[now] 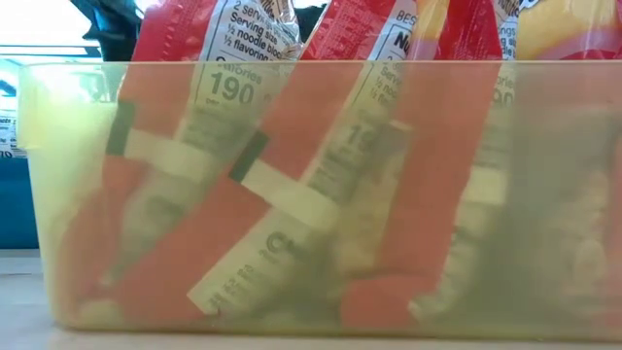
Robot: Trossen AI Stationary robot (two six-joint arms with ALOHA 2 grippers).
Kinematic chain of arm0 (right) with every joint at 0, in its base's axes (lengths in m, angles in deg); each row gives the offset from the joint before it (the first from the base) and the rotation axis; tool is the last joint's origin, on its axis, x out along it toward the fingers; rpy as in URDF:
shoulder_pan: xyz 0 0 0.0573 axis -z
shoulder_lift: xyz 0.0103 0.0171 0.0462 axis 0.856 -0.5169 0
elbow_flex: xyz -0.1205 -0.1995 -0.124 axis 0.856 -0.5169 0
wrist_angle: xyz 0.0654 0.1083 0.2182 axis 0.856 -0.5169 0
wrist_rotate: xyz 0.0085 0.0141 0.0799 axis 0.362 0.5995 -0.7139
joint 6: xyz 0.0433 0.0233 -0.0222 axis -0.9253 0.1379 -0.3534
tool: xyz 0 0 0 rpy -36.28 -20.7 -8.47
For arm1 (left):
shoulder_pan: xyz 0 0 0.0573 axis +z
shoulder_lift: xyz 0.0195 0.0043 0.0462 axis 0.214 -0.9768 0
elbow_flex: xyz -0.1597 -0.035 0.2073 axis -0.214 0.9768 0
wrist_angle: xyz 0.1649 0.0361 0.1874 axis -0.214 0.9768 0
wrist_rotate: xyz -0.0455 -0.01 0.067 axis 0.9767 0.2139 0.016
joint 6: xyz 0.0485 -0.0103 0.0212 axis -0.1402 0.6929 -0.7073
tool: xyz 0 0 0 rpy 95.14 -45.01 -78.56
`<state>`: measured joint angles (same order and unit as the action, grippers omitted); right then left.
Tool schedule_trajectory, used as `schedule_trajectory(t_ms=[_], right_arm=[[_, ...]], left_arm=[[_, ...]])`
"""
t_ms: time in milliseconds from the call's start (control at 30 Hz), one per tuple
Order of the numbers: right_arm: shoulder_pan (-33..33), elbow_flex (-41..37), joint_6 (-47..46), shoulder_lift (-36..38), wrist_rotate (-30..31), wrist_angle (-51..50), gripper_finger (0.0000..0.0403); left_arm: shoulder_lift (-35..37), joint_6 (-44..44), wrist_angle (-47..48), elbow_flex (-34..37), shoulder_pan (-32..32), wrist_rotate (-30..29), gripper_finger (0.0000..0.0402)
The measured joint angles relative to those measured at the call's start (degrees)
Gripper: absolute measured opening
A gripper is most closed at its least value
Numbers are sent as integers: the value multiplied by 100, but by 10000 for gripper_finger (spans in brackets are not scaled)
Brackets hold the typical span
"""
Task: Sort Maruchan noodles
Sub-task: Put the left noodle pack into the blue bin
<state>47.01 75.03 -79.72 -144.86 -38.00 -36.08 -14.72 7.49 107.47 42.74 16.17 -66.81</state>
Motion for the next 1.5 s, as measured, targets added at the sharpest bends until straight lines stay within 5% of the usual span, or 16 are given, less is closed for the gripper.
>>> schedule_trajectory(t_ms=[233, 333, 500, 733, 1000, 1200, 1500], right_arm=[[-134, -185, -749, 148, 445, -1055, 165], [-152, -375, -787, 154, 392, -982, 165], [-148, -637, -892, 156, 391, -988, 165], [-184, -946, -880, 156, 186, -989, 165], [-311, -1136, -865, 156, 173, -1059, 165], [-573, -1167, -482, 270, 797, -1106, 165], [-665, -2666, -442, 1759, 985, -79, 165]], left_arm=[[-470, 1299, -912, 75, 1100, 29, 228], [-814, 1927, -954, 10, 1078, -84, 228], [-1480, 2934, -1047, 0, 636, -1126, 210], [-2334, 3938, -1042, 0, 500, -1273, 195], [-2796, 3521, -1041, -8, 495, -1637, 167], [-2709, 3129, -1029, -6, 403, -1843, 40], [-1267, 1876, -267, -446, -225, -1226, 4]])
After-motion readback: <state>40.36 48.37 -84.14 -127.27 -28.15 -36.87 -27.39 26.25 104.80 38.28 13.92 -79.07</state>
